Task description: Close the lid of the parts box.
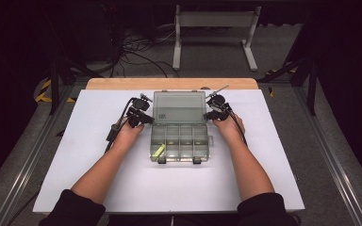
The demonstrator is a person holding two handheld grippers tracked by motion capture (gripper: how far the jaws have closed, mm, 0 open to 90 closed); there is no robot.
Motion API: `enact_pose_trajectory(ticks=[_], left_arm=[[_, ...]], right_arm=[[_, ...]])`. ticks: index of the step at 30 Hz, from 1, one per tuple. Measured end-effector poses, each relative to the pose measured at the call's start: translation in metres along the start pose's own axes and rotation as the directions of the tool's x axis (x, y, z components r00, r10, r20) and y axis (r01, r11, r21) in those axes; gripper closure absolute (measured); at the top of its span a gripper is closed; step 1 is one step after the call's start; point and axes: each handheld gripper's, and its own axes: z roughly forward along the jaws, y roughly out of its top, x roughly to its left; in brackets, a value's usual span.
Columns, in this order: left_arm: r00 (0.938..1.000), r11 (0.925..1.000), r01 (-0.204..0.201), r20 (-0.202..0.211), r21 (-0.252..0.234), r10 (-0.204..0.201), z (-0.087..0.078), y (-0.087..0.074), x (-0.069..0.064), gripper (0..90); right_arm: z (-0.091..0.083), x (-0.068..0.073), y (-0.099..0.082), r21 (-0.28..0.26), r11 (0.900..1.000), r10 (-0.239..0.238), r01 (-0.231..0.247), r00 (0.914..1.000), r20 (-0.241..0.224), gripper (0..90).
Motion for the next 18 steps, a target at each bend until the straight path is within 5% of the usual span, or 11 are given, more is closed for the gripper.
enact_pose_trajectory(ticks=[18], left_arm=[[0.9999,0.9981,0.003,-0.012,-0.062,-0.004,-0.010,0.001,0.000,89.5]], right_arm=[[-0.013,0.002,0.003,-0.080,0.9966,-0.020,0.020,0.9997,0.011,90.0]])
